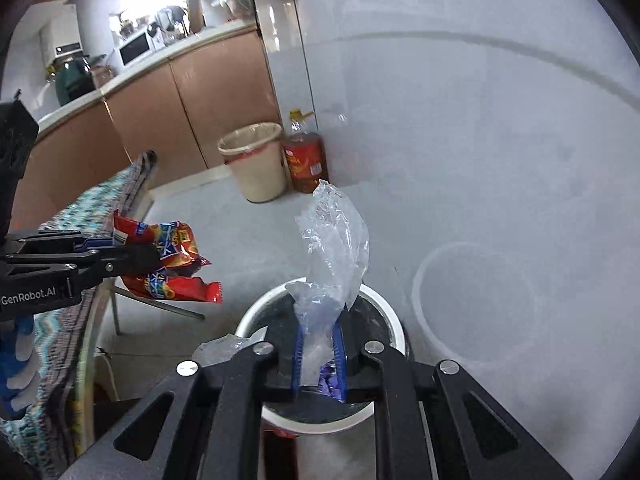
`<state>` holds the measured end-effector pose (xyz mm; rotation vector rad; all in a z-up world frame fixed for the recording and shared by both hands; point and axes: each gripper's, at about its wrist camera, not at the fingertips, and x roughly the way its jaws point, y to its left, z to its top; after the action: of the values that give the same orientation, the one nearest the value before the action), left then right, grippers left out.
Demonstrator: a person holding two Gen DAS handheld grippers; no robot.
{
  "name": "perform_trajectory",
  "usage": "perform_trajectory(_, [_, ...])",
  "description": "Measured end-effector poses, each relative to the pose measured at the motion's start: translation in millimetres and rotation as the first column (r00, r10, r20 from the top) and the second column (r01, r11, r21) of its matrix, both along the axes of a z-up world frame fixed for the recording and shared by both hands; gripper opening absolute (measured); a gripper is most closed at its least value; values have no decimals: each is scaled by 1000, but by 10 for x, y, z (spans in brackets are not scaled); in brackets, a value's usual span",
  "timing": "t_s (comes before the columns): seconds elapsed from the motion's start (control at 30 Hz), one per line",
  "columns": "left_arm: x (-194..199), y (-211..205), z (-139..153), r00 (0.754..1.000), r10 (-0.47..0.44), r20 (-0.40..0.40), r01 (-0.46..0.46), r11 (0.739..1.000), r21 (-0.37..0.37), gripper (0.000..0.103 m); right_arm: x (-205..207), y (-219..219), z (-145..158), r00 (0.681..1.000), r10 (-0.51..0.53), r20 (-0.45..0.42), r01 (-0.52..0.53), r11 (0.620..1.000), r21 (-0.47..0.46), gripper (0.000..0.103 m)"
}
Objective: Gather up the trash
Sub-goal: 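Carry the wrappers and plastic bag to the white bin and release both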
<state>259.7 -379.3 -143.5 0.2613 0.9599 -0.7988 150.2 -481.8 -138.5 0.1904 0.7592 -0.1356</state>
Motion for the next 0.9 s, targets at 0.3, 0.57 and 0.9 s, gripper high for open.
perform_trajectory(0.3, [351, -219, -505, 990, 33, -135, -31, 999, 18, 31, 277, -210, -355, 997, -19, -71, 21, 999, 24, 34])
perform_trajectory(0.57, [403, -118, -568, 986, 52, -159, -51, 999, 10, 40, 262, -221, -404, 996, -26, -89, 29, 999, 30, 44])
perform_trajectory(0.9, [112, 176, -187, 995, 60, -85, -61, 998, -16, 40, 78, -71, -93, 999, -27, -38, 27, 999, 18, 45])
